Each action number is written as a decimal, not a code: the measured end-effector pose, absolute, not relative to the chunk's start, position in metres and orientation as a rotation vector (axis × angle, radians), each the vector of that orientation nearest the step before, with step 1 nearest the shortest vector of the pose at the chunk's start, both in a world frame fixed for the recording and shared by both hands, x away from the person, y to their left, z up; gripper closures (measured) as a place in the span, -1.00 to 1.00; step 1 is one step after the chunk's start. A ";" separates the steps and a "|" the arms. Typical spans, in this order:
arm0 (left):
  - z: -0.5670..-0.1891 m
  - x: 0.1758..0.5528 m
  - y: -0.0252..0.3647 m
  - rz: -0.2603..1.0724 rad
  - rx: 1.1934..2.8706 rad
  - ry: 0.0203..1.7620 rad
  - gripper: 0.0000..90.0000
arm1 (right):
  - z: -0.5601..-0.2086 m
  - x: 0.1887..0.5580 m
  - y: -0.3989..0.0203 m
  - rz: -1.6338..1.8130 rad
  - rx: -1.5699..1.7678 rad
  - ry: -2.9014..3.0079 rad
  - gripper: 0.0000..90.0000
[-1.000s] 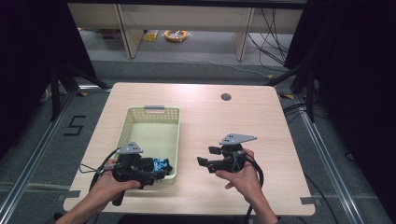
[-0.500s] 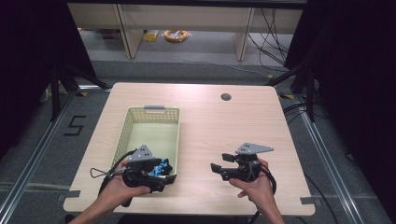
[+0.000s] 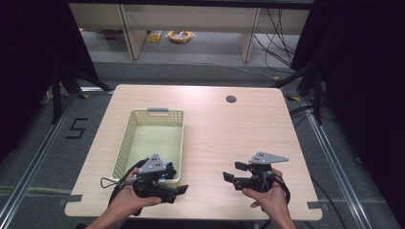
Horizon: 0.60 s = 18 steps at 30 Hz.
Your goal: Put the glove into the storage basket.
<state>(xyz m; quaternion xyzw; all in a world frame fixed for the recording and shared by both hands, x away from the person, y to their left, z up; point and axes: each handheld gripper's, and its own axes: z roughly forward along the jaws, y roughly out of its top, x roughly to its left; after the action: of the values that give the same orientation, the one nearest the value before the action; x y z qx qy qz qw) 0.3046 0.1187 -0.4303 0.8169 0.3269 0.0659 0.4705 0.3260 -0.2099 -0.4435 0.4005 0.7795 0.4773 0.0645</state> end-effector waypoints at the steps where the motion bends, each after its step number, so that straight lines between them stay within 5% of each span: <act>1: -0.431 0.304 0.118 0.161 2.009 0.794 -0.63 | -0.445 0.326 -0.212 1.431 1.186 2.357 -0.23; 18: -0.443 0.283 0.111 0.181 1.976 0.761 -0.61 | -0.459 0.313 -0.216 1.402 1.248 2.391 -0.23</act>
<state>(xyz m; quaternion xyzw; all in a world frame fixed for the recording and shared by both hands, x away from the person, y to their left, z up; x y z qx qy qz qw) 0.2832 0.1108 -0.4433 0.8122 0.3129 0.0742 0.4867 0.3131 -0.2157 -0.4586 0.4100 0.7856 0.4607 0.0512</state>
